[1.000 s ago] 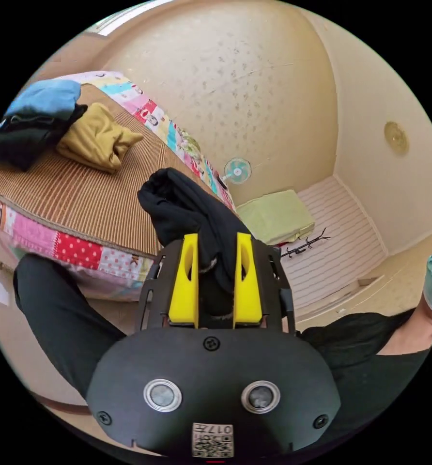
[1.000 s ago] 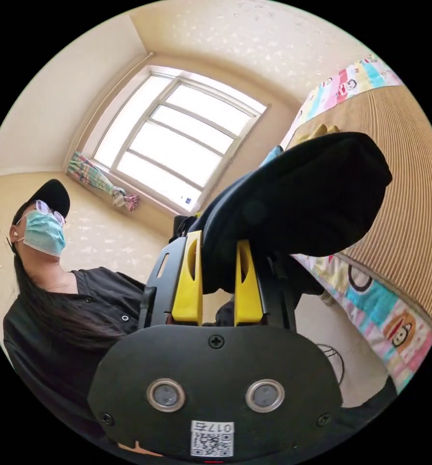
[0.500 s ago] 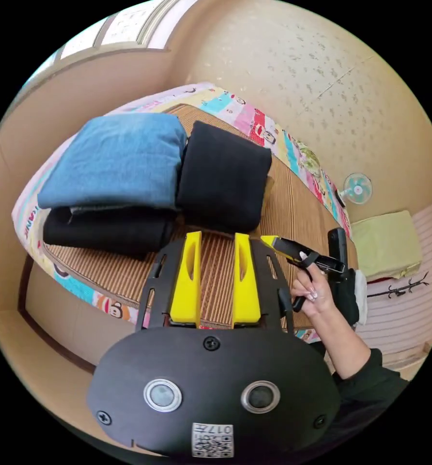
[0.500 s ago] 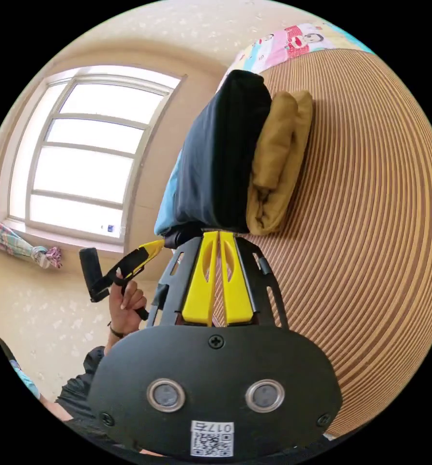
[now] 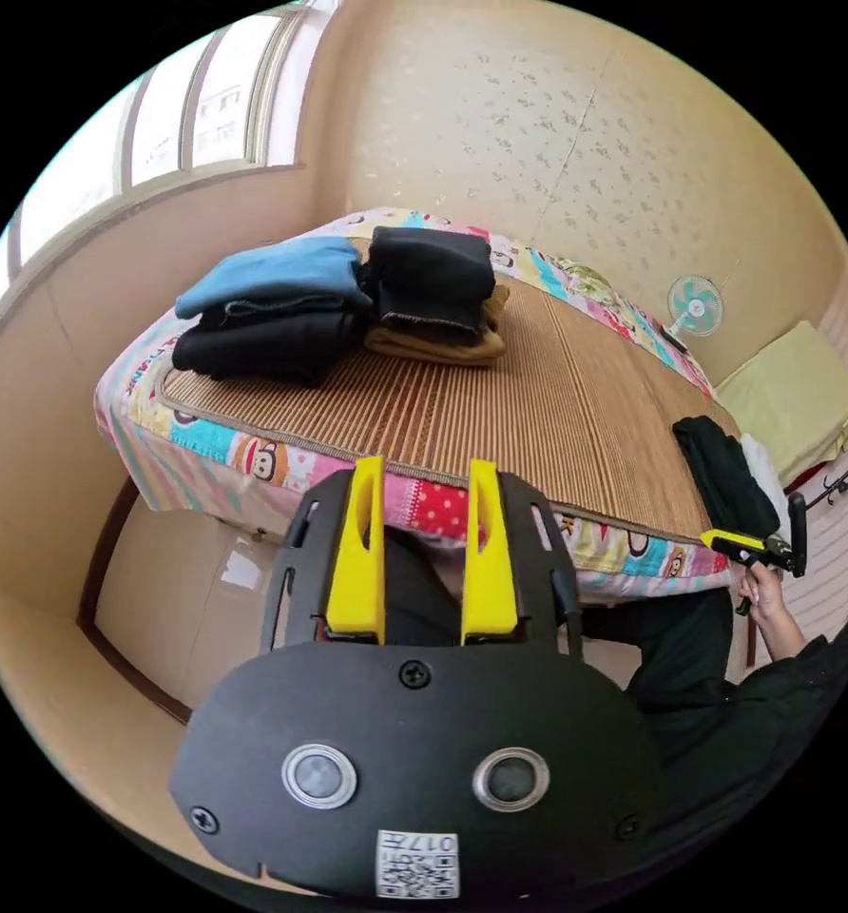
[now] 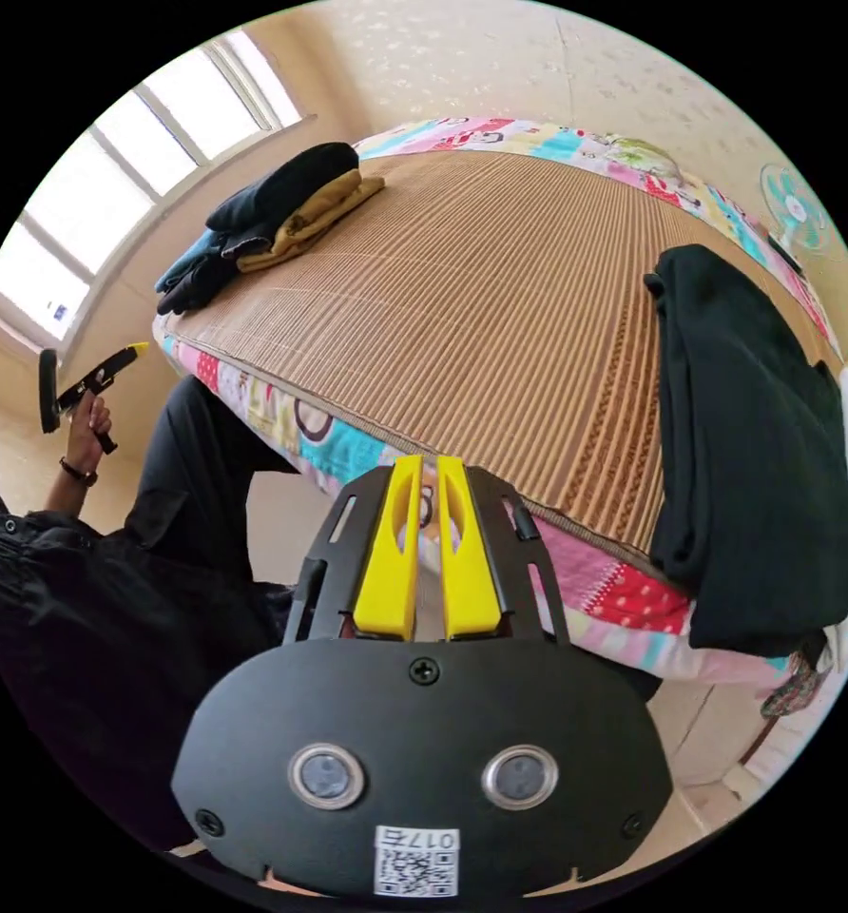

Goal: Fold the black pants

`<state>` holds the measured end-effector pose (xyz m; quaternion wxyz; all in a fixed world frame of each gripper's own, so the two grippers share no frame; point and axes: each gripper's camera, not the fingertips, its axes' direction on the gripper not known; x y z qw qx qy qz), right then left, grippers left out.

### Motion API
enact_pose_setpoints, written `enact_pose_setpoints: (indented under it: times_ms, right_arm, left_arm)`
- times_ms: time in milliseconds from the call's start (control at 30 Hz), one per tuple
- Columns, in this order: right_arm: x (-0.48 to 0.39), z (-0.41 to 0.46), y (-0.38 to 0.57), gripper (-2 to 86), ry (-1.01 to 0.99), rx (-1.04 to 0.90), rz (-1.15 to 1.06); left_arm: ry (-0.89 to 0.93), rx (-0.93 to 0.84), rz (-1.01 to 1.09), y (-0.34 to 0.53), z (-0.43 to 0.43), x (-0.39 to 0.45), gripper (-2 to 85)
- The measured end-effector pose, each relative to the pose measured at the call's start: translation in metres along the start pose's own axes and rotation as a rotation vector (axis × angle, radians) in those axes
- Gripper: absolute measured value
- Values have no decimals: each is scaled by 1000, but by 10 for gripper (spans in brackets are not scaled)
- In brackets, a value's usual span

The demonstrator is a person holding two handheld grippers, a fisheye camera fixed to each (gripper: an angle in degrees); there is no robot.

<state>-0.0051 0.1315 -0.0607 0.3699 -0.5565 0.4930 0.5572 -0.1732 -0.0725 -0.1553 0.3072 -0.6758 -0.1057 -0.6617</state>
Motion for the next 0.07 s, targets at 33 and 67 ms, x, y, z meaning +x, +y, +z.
enact_pose_setpoints:
  times_ms: [33,67]
  right_arm:
    - [1,0,-1,75,7,24,17]
    - [3,5,-9,112,4,58,55]
  left_arm:
    - [26,13,16,-9,6,7,166]
    - [69,26,43,-29,22,23,188]
